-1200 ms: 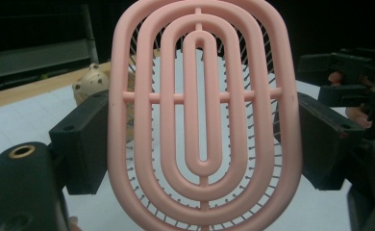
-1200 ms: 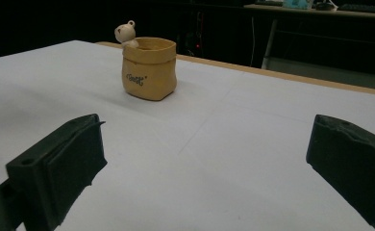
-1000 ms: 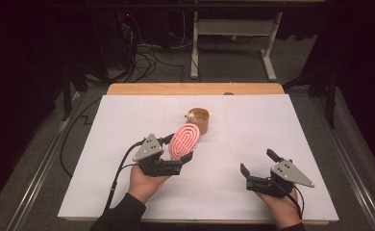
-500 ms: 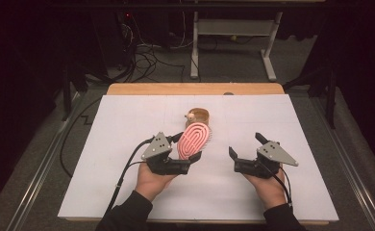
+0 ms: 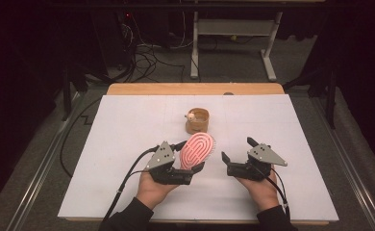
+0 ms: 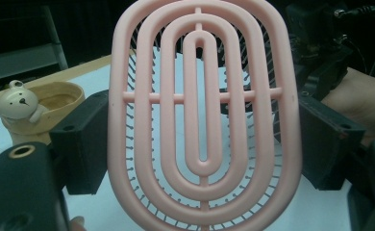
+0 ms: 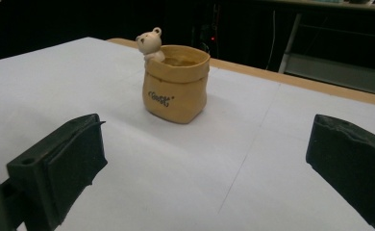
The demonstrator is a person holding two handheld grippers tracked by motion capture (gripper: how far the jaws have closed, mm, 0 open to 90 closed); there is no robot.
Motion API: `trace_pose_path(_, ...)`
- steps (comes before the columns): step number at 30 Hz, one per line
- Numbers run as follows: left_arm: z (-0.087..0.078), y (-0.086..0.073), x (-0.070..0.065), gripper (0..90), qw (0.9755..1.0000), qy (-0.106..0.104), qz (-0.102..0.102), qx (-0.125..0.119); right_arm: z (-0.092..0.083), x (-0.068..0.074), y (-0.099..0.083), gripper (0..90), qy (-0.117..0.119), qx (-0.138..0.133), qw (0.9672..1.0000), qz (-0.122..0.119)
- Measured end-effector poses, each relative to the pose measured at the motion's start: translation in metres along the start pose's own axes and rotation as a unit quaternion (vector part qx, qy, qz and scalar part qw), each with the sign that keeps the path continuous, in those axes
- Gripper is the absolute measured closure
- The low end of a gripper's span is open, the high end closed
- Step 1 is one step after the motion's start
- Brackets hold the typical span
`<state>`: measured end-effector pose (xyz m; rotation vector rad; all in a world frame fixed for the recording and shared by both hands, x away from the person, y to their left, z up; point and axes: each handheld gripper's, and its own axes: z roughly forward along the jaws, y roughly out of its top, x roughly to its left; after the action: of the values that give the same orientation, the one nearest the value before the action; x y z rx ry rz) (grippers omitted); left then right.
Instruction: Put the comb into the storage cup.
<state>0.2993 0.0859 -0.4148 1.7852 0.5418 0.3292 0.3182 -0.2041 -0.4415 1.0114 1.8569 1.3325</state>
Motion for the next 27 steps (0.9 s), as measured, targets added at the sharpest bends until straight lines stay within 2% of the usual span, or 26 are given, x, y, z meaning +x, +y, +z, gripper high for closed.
trace_pose_path(4,-0.003,-0.002,-0.001,18.1,1.0000,0.005,0.003,-0.002,-0.003,0.003,0.000,0.5,0.005,0.002,1.0000,-0.004)
trace_pose_path(10,0.000,-0.008,0.002,18.2,0.9998,0.017,-0.008,0.010,-0.006,0.005,0.002,0.5,0.005,-0.007,1.0000,0.005)
trace_pose_path(17,0.000,-0.012,0.003,18.2,0.9996,0.026,-0.007,0.012,-0.009,0.006,0.008,0.5,0.015,-0.009,0.9998,0.012)
trace_pose_path(20,0.001,-0.012,0.002,18.2,0.9996,0.027,-0.008,0.009,-0.012,0.009,0.013,0.5,0.022,-0.014,0.9996,0.014)
trace_pose_path(27,0.004,-0.013,0.002,18.2,0.9995,0.026,-0.005,0.018,-0.017,0.015,0.024,0.6,0.032,-0.027,0.9990,0.016)
